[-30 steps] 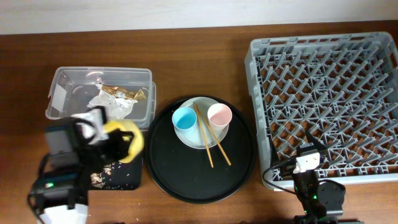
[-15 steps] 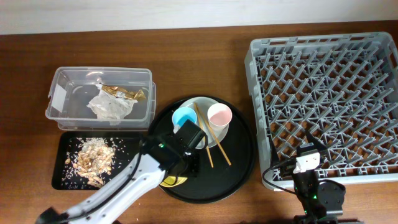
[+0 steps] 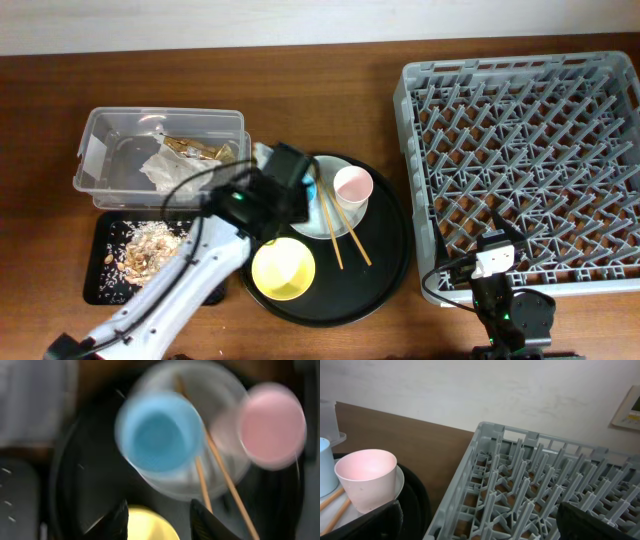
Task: Sort waste into correct bins and load items into the dishwasher rack
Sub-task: 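Grasp the blue cup with the left gripper and lift it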
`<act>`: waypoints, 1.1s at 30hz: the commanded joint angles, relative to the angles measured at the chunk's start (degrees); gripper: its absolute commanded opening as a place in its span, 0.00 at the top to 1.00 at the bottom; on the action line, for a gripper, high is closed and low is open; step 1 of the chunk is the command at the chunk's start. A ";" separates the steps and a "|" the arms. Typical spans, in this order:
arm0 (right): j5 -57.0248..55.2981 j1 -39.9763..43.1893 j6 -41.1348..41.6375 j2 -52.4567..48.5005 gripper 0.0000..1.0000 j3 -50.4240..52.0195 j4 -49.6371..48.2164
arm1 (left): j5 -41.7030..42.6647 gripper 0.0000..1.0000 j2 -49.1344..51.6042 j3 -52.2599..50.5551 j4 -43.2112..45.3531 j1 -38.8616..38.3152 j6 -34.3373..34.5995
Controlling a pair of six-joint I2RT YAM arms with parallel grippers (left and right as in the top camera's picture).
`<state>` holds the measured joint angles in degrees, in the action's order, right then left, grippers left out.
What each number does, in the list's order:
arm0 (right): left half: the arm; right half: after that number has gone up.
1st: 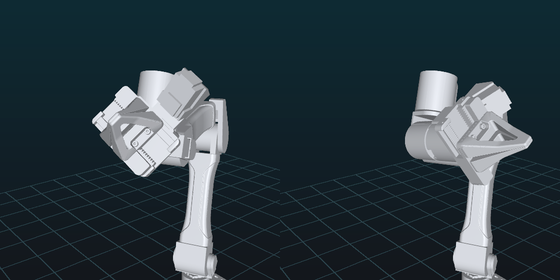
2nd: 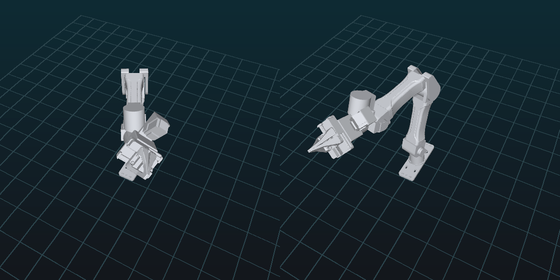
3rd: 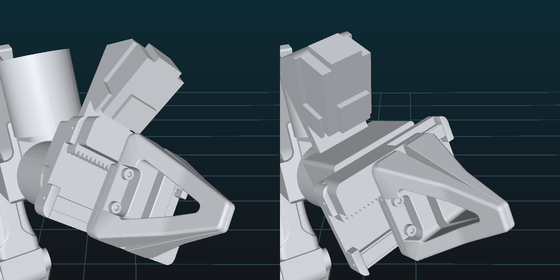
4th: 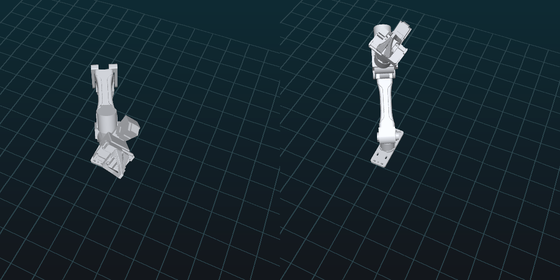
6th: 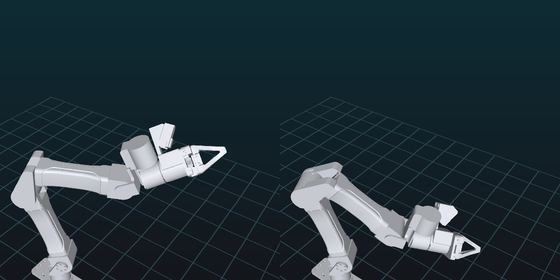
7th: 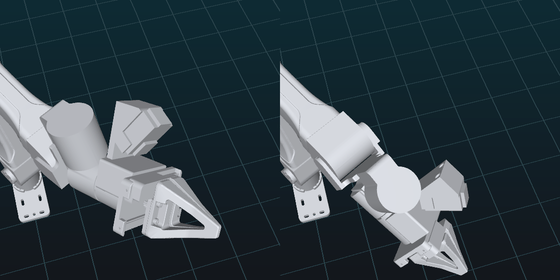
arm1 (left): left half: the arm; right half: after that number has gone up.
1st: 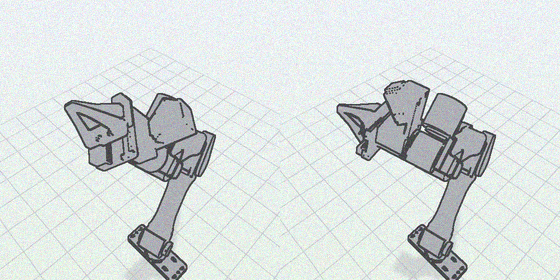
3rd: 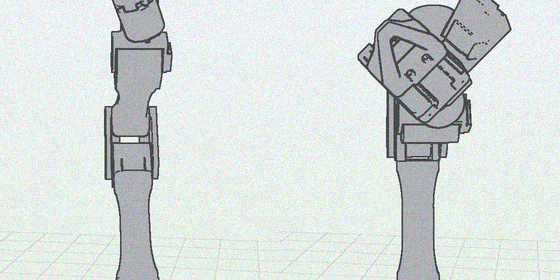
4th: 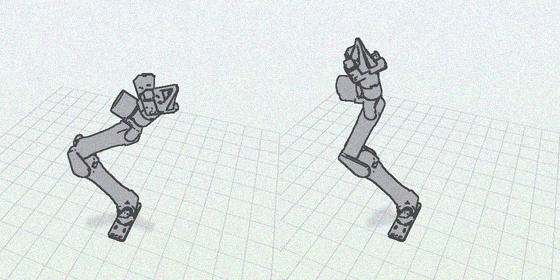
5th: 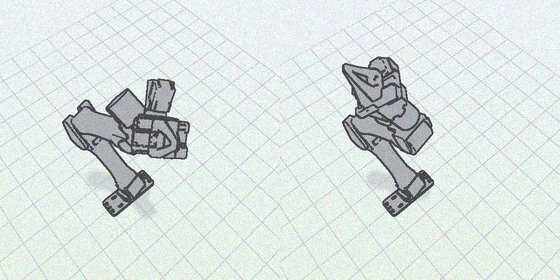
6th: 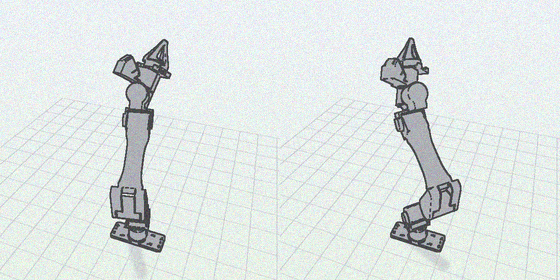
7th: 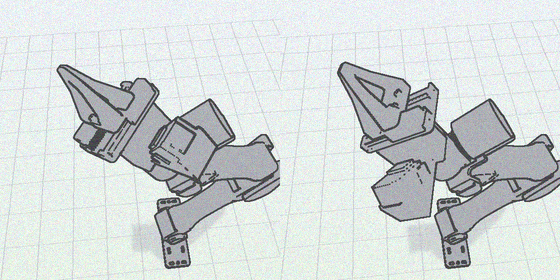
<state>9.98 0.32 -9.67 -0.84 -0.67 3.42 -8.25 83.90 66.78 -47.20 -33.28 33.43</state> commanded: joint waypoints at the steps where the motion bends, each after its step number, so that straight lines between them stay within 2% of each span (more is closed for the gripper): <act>1: -0.13 -0.31 0.13 0.42 0.01 0.35 0.22 | -3.56 0.61 1.73 0.81 2.14 6.05 -0.87; 8: -0.13 -0.31 0.13 0.42 0.01 0.35 0.22 | -0.70 0.61 11.80 0.76 7.74 7.48 -0.90; 13: -0.13 -0.31 0.13 0.42 0.01 0.35 0.24 | 0.66 0.62 12.55 0.76 8.13 7.45 -0.87; 18: -0.13 -0.31 0.13 0.42 0.01 0.35 0.22 | 1.46 0.76 15.26 0.76 8.46 7.41 -0.87; 21: -0.13 -0.31 0.13 0.42 0.01 0.35 0.24 | 1.62 1.00 15.72 0.85 9.29 7.43 -0.90; 24: -0.13 -0.31 0.13 0.42 0.01 0.35 0.24 | 1.55 1.00 14.53 1.42 9.20 7.43 -0.92; 27: -0.13 -0.31 0.13 0.42 0.01 0.35 0.24 | 2.05 1.00 7.63 3.43 8.48 7.48 -0.94; 30: -0.13 -0.31 0.13 0.42 0.01 0.35 0.22 | 9.62 1.00 0.50 3.98 7.34 8.37 -2.43; 32: -0.13 -0.31 0.13 0.42 0.01 0.35 0.22 | 19.98 1.00 -3.32 3.98 7.34 10.47 -5.22; 33: -0.13 -0.31 0.13 0.42 0.01 0.35 0.24 | 28.06 1.00 -5.29 3.98 7.39 12.44 -6.95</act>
<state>9.96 0.32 -9.63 -0.84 -0.67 3.42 2.15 83.29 69.78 -39.75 -24.43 31.24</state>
